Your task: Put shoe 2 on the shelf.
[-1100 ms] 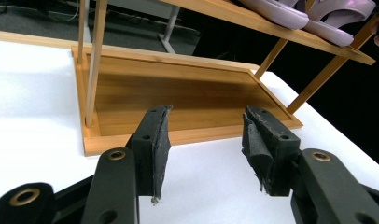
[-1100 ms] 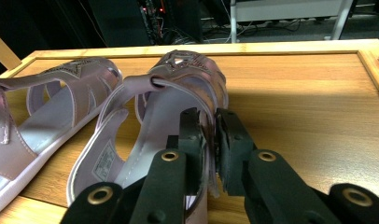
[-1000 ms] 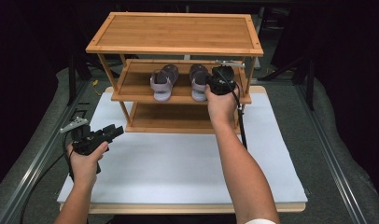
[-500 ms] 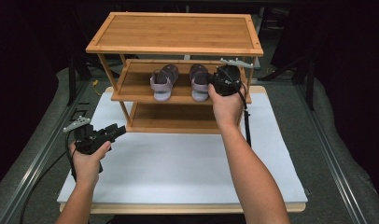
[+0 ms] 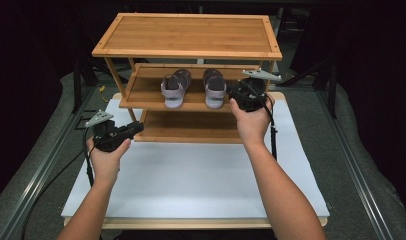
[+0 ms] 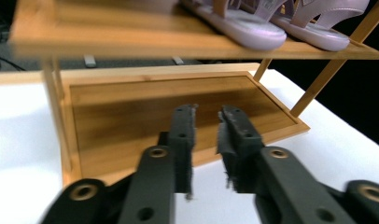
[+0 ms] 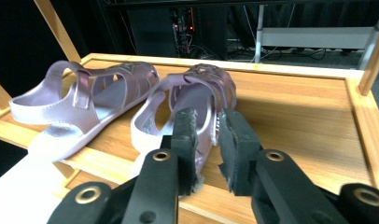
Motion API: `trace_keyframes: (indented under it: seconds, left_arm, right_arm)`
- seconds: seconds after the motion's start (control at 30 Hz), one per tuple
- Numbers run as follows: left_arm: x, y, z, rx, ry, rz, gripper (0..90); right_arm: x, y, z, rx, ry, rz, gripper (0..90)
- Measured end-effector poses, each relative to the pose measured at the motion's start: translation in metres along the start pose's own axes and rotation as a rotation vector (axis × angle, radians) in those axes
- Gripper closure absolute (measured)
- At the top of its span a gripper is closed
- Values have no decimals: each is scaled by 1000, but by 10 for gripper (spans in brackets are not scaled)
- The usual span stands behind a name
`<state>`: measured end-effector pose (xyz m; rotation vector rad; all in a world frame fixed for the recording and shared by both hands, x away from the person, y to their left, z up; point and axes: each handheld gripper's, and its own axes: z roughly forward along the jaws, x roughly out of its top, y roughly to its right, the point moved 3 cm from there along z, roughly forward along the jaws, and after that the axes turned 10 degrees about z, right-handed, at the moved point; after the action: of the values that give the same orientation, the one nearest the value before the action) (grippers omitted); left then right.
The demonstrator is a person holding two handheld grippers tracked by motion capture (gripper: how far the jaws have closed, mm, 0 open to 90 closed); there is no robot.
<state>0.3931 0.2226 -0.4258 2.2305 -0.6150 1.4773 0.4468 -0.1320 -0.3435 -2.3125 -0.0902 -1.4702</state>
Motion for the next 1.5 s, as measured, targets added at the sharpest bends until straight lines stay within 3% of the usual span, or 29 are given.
trace_keyframes:
  seconds: [0.1, 0.2, 0.4, 0.5, 0.57, 0.63, 0.67, 0.7, 0.73, 0.77, 0.8, 0.83, 0.87, 1.0, 1.2, 1.33, 1.37, 1.47, 1.5]
  left_arm:
    - [15, 4, 11, 15, 1, 31, 825]
    - [28, 4, 19, 15, 11, 35, 891]
    - [58, -2, 35, 44, 35, 36, 898]
    - [66, -5, 47, 65, 10, 56, 900]
    - [69, -6, 55, 74, -4, 56, 900]
    - [71, -6, 60, 84, -11, 55, 900]
    - [72, -6, 63, 89, -8, 50, 900]
    - [73, -6, 66, 97, -9, 54, 900]
    - [74, -6, 68, 99, -14, 52, 900]
    - [74, -7, 70, 97, -18, 48, 900]
    - [75, -8, 72, 99, -18, 47, 900]
    - [77, -9, 76, 105, -27, 43, 900]
    - [77, -9, 76, 105, -27, 43, 900]
    - [78, -11, 83, 87, -36, 11, 900]
    - [77, -4, 91, 64, -47, 9, 900]
    - [77, -2, 94, 56, -46, -5, 900]
    - [78, -1, 94, 48, -47, -8, 900]
    - [78, 2, 98, 36, -59, -8, 900]
    - [77, 4, 100, 35, -65, -5, 900]
  right_arm:
    - [-2, 4, 0, 1, -1, 7, 800]
    - [-4, 8, 1, 1, -5, 10, 827]
    - [-10, 15, 6, 2, -19, -8, 872]
    - [-16, 20, 13, -2, -36, -9, 883]
    - [-17, 22, 15, 2, -40, -7, 884]
    - [-19, 27, 20, -23, -41, 16, 887]
    - [-19, 29, 20, 4, -51, 27, 888]
    - [-20, 32, 24, -26, -41, 43, 889]
    - [-20, 32, 24, -26, -41, 43, 889]
    - [-21, 34, 26, 31, -61, 54, 890]
    - [-21, 34, 26, 31, -61, 54, 890]
    - [-21, 34, 30, -4, -53, 51, 891]
    - [-21, 34, 30, -4, -53, 51, 891]
    - [-23, 34, 38, 3, -63, 57, 890]
    - [-27, 31, 47, 3, -77, 69, 884]
    - [-29, 27, 52, 19, -83, 82, 884]
    - [-30, 24, 53, 43, -97, 80, 892]
    - [-30, 22, 55, 27, -80, 87, 895]
    - [-30, 21, 55, 54, -90, 107, 894]
